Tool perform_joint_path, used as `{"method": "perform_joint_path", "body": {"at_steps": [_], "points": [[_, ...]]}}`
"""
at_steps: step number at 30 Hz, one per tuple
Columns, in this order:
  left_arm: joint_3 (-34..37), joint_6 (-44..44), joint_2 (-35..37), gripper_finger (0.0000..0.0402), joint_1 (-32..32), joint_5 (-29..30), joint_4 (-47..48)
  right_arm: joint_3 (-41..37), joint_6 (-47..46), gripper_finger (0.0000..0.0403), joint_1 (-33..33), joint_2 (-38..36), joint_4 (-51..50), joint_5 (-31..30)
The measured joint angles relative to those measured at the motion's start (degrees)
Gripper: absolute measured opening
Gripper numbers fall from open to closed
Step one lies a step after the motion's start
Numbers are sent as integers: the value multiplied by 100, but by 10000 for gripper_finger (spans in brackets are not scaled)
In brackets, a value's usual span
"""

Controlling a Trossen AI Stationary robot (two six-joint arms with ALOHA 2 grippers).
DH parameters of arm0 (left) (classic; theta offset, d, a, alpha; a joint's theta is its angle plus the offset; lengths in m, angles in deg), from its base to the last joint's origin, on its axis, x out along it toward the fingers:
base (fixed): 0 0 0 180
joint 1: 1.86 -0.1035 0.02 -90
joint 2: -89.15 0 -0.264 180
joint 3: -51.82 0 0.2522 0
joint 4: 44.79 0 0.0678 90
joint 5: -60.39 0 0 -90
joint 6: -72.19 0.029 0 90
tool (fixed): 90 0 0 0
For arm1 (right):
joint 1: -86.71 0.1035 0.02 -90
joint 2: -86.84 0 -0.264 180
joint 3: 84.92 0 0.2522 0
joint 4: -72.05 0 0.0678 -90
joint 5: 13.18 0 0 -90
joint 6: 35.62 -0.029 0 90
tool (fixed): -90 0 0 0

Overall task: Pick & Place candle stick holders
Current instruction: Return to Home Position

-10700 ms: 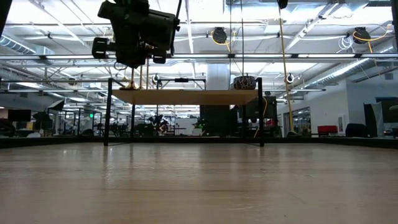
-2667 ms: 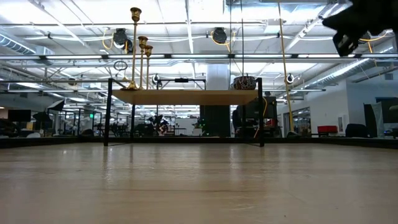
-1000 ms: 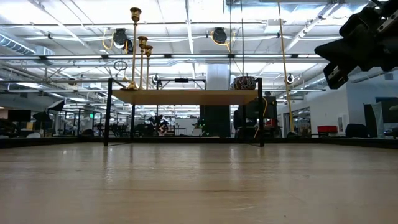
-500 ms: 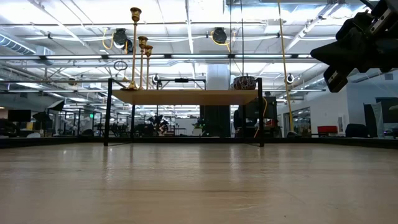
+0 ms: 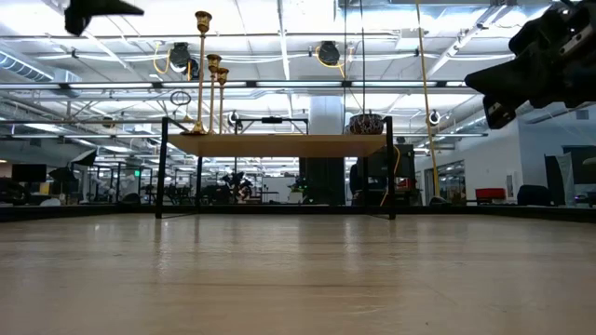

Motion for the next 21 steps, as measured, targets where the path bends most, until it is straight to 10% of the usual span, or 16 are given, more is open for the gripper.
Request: {"method": "perform_joint_path", "body": {"at_steps": [8,21], "points": [[1745,19,729,213,0,133,-1759,-4,132,6,0,0,7,2],[2885,-499,1417,213,-1,143,-2024,-4,70,6,2,0,11,2]]}}
